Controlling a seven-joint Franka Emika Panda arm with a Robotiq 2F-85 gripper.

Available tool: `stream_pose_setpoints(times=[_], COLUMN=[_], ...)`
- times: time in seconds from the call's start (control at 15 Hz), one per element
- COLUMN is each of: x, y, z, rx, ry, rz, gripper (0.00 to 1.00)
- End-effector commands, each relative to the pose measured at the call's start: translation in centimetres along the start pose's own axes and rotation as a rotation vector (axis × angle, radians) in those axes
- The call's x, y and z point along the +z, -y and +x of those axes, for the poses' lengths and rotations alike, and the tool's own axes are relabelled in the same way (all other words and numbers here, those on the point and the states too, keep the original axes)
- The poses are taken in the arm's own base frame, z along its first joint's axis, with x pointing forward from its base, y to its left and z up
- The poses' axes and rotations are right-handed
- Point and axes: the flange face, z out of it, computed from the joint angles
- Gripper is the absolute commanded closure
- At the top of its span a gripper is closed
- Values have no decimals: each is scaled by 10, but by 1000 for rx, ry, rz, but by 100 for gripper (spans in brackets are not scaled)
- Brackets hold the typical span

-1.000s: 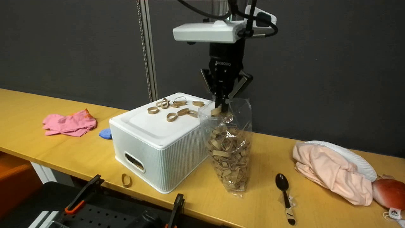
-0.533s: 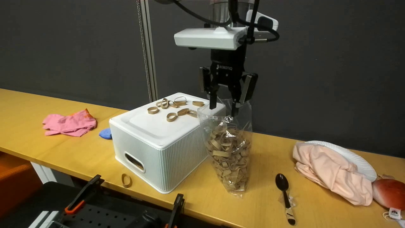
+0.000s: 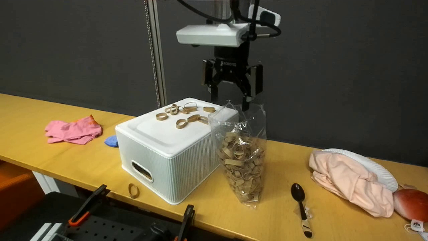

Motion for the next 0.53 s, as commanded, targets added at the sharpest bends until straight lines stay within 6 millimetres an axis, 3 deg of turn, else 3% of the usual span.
stream_pose_setpoints(times=[0.0,0.2,0.47], x=[-9,-10,14], y=[53,104,168], z=[19,40,63], rx=[-68,-140,-225], ry=[-36,-63,-52], rz=[28,37,58], gripper=[0,0,0])
